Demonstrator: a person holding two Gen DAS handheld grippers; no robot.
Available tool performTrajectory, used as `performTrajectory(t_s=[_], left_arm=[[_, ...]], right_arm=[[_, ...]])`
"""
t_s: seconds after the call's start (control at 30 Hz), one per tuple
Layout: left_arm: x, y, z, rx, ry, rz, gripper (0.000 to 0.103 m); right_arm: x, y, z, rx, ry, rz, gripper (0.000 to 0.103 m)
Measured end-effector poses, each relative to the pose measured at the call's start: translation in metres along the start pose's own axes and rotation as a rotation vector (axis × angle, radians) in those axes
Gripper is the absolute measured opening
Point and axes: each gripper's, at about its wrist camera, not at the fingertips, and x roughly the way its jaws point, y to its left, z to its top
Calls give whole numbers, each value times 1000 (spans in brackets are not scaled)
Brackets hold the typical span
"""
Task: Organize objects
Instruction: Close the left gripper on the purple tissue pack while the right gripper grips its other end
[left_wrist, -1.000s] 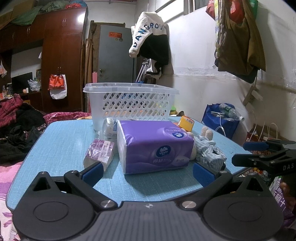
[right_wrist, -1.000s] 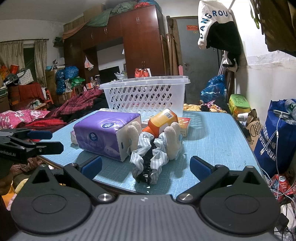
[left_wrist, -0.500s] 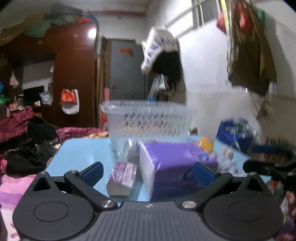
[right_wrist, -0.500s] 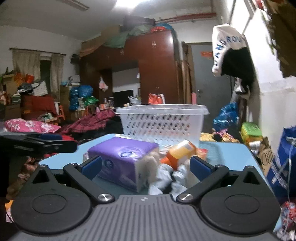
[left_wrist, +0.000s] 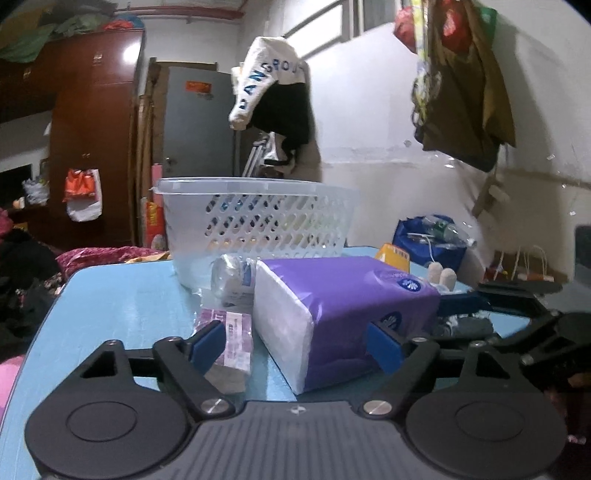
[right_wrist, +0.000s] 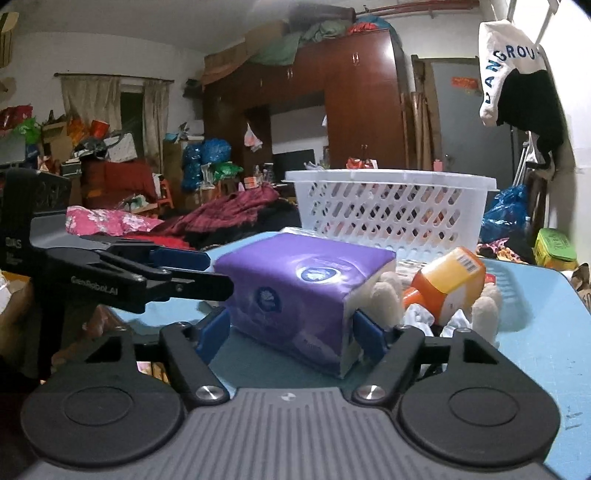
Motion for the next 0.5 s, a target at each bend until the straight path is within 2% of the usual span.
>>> performTrajectory(t_s=[0.23, 0.3, 0.33, 0.37, 0.47, 0.5], left_arm=[[11, 5, 3, 32, -17, -90, 78], [15, 4, 1, 48, -3, -115, 74], [17, 4, 0, 47, 7, -135, 69], [18, 3, -1, 48, 9, -133, 69], [16, 0, -3, 64, -2, -115, 66], [16, -1, -3, 66, -5, -113, 66]], right_arm=[[4, -14, 3, 18, -16, 41, 74], [5, -16, 2, 9, -3, 46, 74], [6, -16, 2, 7, 1, 53, 74], [6, -16, 2, 6, 2, 61, 74], [7, -17, 1, -18, 3, 42, 65], [6, -16, 0, -30, 0, 31, 58]])
